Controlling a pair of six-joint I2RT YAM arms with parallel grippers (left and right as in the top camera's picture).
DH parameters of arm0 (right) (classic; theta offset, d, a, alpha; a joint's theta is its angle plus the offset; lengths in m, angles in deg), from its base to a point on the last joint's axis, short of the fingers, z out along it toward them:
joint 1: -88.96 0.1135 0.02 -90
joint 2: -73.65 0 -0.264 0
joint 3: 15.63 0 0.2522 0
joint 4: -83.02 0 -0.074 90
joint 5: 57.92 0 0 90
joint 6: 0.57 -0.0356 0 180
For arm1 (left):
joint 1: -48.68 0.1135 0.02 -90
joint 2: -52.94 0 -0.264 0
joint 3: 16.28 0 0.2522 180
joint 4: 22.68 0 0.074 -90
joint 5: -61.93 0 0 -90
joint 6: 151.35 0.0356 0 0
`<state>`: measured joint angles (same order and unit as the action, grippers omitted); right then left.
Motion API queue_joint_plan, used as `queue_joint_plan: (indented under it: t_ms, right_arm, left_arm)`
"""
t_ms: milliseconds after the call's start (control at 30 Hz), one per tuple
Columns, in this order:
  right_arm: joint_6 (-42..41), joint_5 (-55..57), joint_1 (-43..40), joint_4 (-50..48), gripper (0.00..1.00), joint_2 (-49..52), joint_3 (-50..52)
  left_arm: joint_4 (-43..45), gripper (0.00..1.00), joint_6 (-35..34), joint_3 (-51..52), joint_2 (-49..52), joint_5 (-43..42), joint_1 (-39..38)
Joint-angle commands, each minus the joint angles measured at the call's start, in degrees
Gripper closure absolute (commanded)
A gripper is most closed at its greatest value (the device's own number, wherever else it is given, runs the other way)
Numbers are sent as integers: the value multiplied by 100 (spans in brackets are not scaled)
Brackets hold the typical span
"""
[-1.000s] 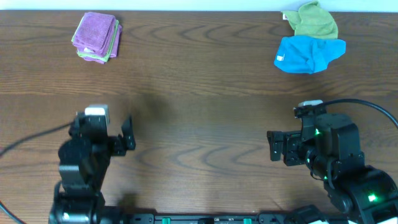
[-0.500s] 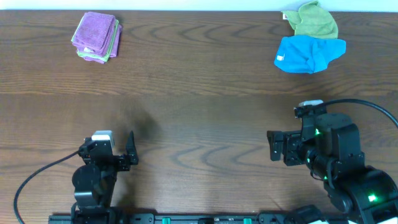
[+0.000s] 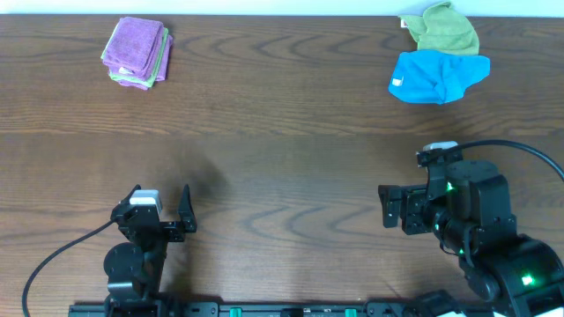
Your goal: Fold the cloth
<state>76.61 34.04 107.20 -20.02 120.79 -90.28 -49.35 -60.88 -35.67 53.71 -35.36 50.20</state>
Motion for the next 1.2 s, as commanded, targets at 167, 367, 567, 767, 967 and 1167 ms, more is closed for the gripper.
queue_joint_plan:
  t_ms: [167, 367, 567, 767, 967, 1167]
  right_arm:
    - [-61, 17, 22, 4, 1, -26, -9]
    - [-61, 17, 22, 4, 1, -26, -9]
    - [-61, 17, 22, 4, 1, -26, -9]
    - [393, 691, 20, -116, 1, -55, 109]
    - [822, 1268, -748, -2094, 1, -2208, 2559]
    - [822, 1486, -1147, -2426, 1, -3611, 3969]
  left_arm:
    - [-11, 4, 68, 166, -7, -2, 33]
    - [-11, 4, 68, 166, -7, -2, 33]
    - [-11, 5, 68, 166, -7, 0, 33]
    - [-11, 5, 68, 166, -7, 0, 33]
    - [-11, 5, 68, 166, -7, 0, 33]
    - [-11, 5, 68, 166, -7, -2, 33]
